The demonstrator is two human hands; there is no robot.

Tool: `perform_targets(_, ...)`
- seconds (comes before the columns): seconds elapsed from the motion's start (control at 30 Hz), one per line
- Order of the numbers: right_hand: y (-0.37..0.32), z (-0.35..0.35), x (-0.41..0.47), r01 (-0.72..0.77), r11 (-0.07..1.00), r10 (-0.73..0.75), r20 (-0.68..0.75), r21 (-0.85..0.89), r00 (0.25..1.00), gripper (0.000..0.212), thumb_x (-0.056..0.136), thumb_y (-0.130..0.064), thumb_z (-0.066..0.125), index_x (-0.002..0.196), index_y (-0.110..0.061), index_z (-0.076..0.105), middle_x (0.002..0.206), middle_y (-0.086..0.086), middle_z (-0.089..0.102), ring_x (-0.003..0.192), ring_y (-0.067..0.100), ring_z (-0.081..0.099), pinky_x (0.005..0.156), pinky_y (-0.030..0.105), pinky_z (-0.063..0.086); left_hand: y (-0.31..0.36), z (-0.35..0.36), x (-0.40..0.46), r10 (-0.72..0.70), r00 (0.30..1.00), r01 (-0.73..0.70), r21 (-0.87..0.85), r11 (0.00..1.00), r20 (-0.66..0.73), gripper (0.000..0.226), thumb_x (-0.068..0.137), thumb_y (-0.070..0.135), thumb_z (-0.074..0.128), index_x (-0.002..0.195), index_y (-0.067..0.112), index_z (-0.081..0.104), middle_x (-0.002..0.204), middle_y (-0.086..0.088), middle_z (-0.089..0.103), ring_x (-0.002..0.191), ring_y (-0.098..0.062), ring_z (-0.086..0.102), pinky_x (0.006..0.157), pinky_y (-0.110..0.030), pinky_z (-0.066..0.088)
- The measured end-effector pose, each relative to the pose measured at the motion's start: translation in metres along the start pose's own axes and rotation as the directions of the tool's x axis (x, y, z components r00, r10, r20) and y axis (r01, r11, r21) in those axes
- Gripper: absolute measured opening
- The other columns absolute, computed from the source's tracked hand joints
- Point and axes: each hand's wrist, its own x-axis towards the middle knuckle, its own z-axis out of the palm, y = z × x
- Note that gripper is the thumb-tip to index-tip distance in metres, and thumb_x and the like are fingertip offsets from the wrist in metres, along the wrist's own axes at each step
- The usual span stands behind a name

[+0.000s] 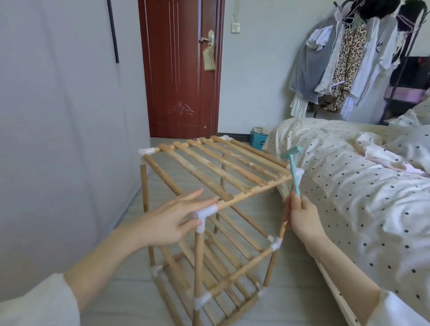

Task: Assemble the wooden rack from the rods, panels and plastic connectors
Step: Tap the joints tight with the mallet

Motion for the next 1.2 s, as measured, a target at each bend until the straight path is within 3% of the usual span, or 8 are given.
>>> perform_targets(0.07,0.005,-0.004,-0.008,0.035,0.998,-0.033,0.037,-0.053,0.999,0.034,0.102,-0.028,0.028,0.1,-0.01,0.055,0.065,0.0,0.044,0.055,0.017,0.041,0.056,0.033,0.036,-0.007,0.004,0.004,0.008,0.999,-0.009,-0.008,1.0,-0.031,0.041,0.094,0.05,0.033,0.135,0.049,0.029,0.148,0.019,0.027,0.142,0.001,0.003,0.117,-0.04,0.015)
perform_targets(0.2,0.001,-0.017,-0.021,0.154,0.974,-0.14,0.092,-0.165,0.986,0.024,0.101,-0.027,0.034,0.103,-0.016,0.056,0.061,0.0,0.043,0.051,0.014,0.038,0.05,0.027,0.032,-0.011,0.0,0.015,0.03,0.988,0.0,0.193,0.981,-0.15,0.09,0.072,0.085,0.003,0.115,0.028,0.057,0.108,0.017,0.049,0.109,-0.005,0.041,0.103,-0.031,0.03)
perform_targets(0.33,-0.01,-0.031,-0.035,0.215,0.958,-0.199,0.097,-0.189,0.975,0.023,0.099,-0.031,0.041,0.094,-0.015,0.057,0.058,-0.004,0.042,0.05,0.01,0.038,0.049,0.022,0.031,0.029,0.014,0.04,-0.081,0.988,0.128,0.406,0.905,-0.13,0.061,0.082,0.067,0.019,0.112,0.029,0.055,0.107,0.012,0.052,0.105,-0.011,0.044,0.095,-0.028,0.025)
perform_targets(0.53,-0.023,-0.064,-0.05,0.284,0.857,-0.197,0.236,-0.43,0.952,0.026,0.099,-0.028,0.042,0.095,-0.012,0.062,0.055,-0.005,0.041,0.047,0.009,0.037,0.042,0.016,0.031,0.052,0.039,0.063,-0.048,0.991,0.071,0.178,0.981,-0.126,0.037,0.1,0.038,0.031,0.132,0.024,0.044,0.123,0.008,0.049,0.12,-0.015,0.04,0.105,-0.029,0.021)
perform_targets(0.77,-0.056,-0.076,-0.061,0.441,0.848,-0.513,-0.244,-0.296,0.823,0.022,0.1,-0.024,0.038,0.096,-0.01,0.054,0.064,0.003,0.054,0.056,0.021,0.05,0.053,0.033,0.035,0.026,0.034,0.051,-0.153,0.953,0.231,0.299,0.926,-0.262,0.037,0.101,0.036,0.026,0.132,0.028,0.044,0.124,0.009,0.05,0.116,-0.015,0.043,0.105,-0.033,0.022)
perform_targets(0.9,-0.005,-0.045,-0.074,0.235,0.704,-0.109,0.224,-0.67,0.968,0.026,0.101,-0.031,0.03,0.092,-0.011,0.043,0.094,0.018,0.062,0.091,0.039,0.059,0.07,0.038,0.042,0.029,0.033,0.052,-0.177,0.954,0.249,0.309,0.918,-0.241,0.034,0.101,0.035,0.026,0.128,0.029,0.045,0.122,0.008,0.052,0.113,-0.016,0.043,0.101,-0.032,0.025)
perform_targets(1.07,-0.039,-0.054,-0.068,0.322,0.894,-0.39,-0.19,-0.311,0.901,0.029,0.1,-0.027,0.032,0.089,-0.006,0.047,0.071,0.012,0.056,0.072,0.035,0.055,0.062,0.037,0.034,0.029,0.032,0.055,-0.178,0.956,0.245,0.305,0.92,-0.232,0.029,0.101,0.034,0.027,0.122,0.028,0.047,0.115,0.008,0.052,0.107,-0.016,0.044,0.097,-0.032,0.026)
perform_targets(1.2,0.006,-0.042,-0.086,0.16,0.772,-0.076,0.161,-0.616,0.984,0.031,0.101,-0.036,0.026,0.086,-0.012,0.039,0.093,0.016,0.062,0.089,0.038,0.057,0.066,0.036,0.036,0.03,0.034,0.055,-0.185,0.957,0.25,0.309,0.918,-0.224,0.028,0.101,0.035,0.026,0.117,0.028,0.048,0.111,0.008,0.052,0.101,-0.015,0.043,0.096,-0.033,0.027)
